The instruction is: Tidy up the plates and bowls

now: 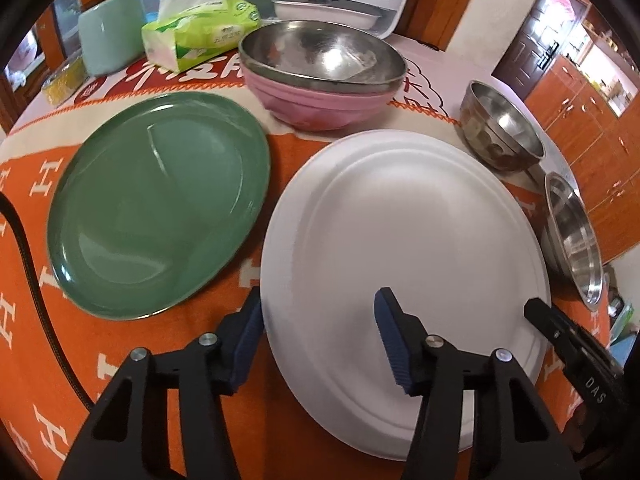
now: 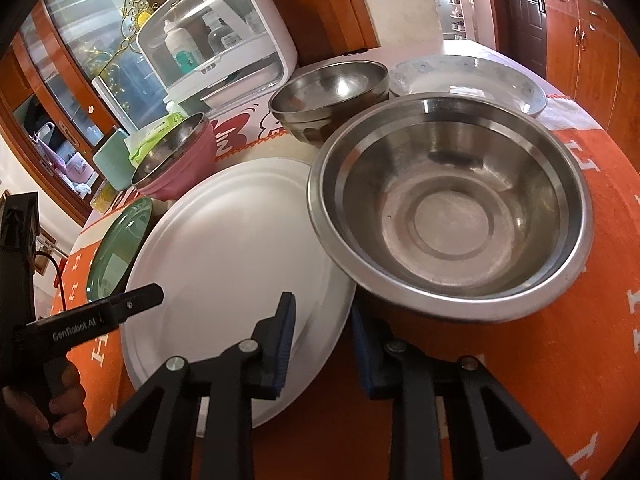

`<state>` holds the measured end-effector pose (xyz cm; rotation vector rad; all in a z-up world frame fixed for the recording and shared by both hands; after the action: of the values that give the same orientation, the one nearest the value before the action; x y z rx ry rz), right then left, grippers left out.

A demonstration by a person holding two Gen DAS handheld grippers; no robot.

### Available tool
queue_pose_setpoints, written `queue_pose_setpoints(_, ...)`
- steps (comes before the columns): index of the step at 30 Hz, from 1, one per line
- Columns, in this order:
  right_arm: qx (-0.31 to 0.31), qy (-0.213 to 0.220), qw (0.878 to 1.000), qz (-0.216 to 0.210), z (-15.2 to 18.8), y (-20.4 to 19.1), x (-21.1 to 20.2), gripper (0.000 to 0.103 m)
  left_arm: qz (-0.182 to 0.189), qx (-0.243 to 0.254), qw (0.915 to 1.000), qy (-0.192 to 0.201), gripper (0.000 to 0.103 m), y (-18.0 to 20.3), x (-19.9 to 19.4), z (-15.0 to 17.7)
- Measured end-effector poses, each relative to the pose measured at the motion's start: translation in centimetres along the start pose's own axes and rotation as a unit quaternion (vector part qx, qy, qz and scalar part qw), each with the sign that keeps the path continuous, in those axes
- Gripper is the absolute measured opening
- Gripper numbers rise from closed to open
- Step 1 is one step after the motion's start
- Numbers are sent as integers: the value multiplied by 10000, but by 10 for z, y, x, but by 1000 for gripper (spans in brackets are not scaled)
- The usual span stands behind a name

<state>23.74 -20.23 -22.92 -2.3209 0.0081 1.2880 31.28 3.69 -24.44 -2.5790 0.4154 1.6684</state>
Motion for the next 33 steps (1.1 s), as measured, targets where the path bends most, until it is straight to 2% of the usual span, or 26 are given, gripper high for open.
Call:
queue_pose_setpoints(2,-19,-15,10000,-4,2,-1,-3,27,0,-66,10000,-38,49,-3,-1,1)
queue_pose_setpoints(13,-72,54,9999,-63,12,-10,-29,27,-54,-123,9999,35,49,2,-30,12)
queue_pose_setpoints(22,-4,132,9998,-115,28,-14,-60,27,-111,-28,9995,311,49,12,-71,23)
queue_pose_setpoints(29,-108,150,9998,-97,50,-17,-85,27,-139,89,9985,530,49,19,-106,44)
queue_pose_setpoints(33,-261,317,9991,-71,56,-20,-102,27,-162,197,9978,620,49,25,-123,57)
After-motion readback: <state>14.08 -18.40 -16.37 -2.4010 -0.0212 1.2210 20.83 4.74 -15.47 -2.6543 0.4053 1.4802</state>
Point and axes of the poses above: each gripper's, at about its wrist camera, not at the fingertips, and x roughly the way its jaws point, y to its right, z to its underside, the point moved 3 cm from there along x, roughly the way its jaws point, and after that the axes turned 11 degrees about x, right-handed, at the moved point
